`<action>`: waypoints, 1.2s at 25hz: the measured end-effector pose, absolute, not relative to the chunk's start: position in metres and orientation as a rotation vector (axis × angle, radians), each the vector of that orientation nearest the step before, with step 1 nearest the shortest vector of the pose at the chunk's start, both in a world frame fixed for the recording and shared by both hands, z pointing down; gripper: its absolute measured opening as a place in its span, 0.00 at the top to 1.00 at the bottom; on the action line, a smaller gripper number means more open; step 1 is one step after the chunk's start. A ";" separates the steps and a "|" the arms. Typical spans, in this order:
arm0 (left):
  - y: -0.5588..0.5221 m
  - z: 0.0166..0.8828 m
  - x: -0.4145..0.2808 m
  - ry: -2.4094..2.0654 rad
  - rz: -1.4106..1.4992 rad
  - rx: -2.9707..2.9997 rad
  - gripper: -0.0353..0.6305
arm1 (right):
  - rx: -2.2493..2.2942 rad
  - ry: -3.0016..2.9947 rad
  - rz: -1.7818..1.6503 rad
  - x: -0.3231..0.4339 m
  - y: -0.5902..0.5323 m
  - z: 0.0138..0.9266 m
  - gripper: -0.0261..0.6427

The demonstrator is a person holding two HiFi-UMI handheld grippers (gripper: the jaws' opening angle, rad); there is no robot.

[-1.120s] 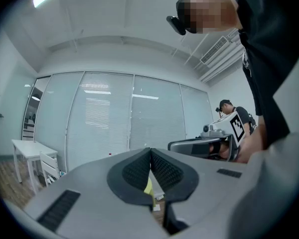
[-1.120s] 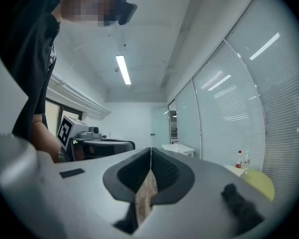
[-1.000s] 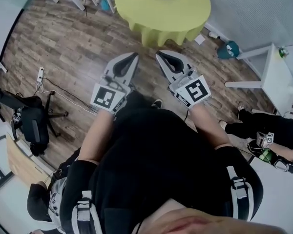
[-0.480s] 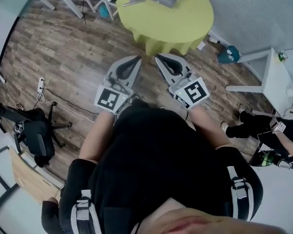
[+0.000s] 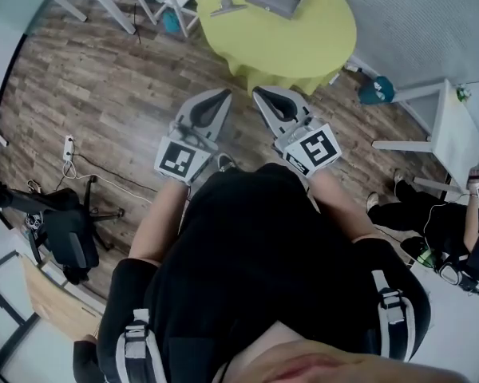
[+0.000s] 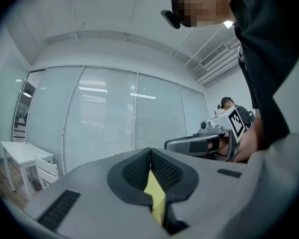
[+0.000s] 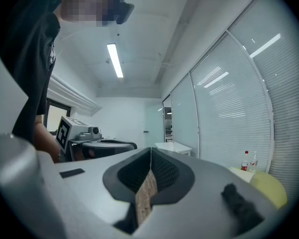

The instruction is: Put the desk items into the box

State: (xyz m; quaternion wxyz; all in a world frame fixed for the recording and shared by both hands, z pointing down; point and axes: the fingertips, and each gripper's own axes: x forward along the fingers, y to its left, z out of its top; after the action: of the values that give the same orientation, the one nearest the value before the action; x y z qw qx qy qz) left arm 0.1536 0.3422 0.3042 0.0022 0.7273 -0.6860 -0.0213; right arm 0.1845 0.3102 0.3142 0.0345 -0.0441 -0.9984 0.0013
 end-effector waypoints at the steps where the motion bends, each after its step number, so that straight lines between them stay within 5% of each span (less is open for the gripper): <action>1: 0.342 0.305 0.148 -2.151 -0.067 2.278 0.93 | -0.132 -3.069 0.004 0.179 0.310 0.314 0.93; 30: 0.187 0.322 0.027 -2.227 -0.001 2.142 0.93 | -0.285 -3.056 0.027 0.060 0.147 0.330 0.93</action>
State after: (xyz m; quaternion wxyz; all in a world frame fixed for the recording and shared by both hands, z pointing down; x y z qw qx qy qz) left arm 0.0266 0.1874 0.3222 0.0261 0.6930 -0.7205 -0.0002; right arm 0.0596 0.1470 0.3303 0.0360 -0.0928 -0.9950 0.0089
